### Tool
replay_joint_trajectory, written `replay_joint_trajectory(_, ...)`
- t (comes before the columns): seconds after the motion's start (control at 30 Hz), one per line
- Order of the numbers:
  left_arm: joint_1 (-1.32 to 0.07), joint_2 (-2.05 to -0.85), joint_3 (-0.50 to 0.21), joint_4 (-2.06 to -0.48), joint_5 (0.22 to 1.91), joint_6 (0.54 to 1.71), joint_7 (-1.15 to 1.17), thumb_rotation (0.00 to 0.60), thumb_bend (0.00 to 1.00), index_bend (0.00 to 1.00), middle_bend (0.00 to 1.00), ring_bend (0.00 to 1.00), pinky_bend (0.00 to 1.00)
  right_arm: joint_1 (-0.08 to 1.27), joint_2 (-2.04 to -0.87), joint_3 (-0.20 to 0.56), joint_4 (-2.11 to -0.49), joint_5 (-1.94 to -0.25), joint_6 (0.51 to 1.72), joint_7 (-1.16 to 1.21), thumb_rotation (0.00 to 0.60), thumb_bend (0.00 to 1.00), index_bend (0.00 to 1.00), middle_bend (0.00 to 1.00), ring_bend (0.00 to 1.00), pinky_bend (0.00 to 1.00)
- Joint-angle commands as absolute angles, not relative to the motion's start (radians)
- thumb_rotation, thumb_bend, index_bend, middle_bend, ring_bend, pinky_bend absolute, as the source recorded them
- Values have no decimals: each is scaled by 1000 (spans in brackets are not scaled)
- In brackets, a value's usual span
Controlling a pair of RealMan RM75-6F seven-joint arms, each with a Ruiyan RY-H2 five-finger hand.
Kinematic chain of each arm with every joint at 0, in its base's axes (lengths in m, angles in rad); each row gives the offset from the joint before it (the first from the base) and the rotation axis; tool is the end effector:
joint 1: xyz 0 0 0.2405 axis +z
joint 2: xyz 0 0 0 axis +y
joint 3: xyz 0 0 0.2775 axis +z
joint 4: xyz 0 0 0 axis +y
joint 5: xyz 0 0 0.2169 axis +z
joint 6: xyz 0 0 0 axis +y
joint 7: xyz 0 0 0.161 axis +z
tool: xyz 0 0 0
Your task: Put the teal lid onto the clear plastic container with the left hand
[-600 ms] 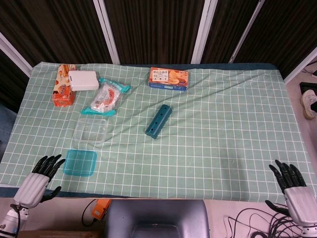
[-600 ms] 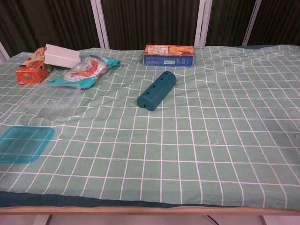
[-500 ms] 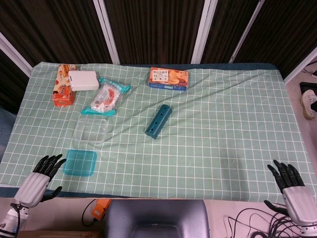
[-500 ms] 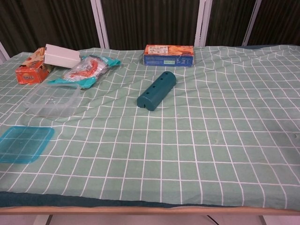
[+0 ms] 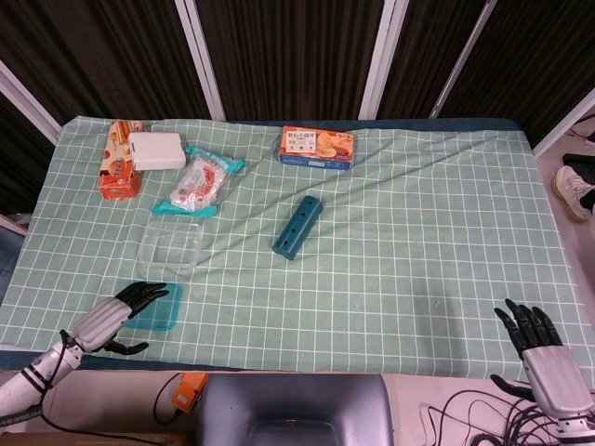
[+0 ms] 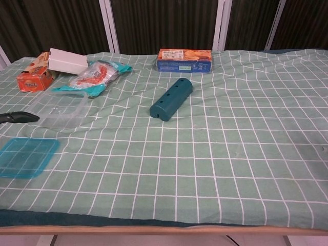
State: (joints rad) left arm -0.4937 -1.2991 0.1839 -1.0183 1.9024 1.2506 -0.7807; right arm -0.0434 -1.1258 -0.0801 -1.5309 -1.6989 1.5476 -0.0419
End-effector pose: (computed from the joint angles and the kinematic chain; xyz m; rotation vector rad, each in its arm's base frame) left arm -0.3385 0.2908 0.0754 -2.0873 -1.1980 -0.9816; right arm -0.3461 -0.1265 0.1443 1.5585 -0.8793 0.7886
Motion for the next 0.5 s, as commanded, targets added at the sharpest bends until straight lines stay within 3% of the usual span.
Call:
replay_joint_trajectory(0.03, -562, -1381, 236, -874, 1952, 1202, -857, 600, 217, 0, 0, 0, 0, -37, -1129, -81, -1537, -1692, 1530, -55, 600, 113, 0, 0, 0, 0)
replay_joint_trajectory(0.5, -586, -1462, 261, -725, 1895, 1179, -929, 600, 208, 0, 0, 0, 0, -29, -1132, -85, -1545, -1690, 1514, -76, 600, 113, 0, 0, 0, 0)
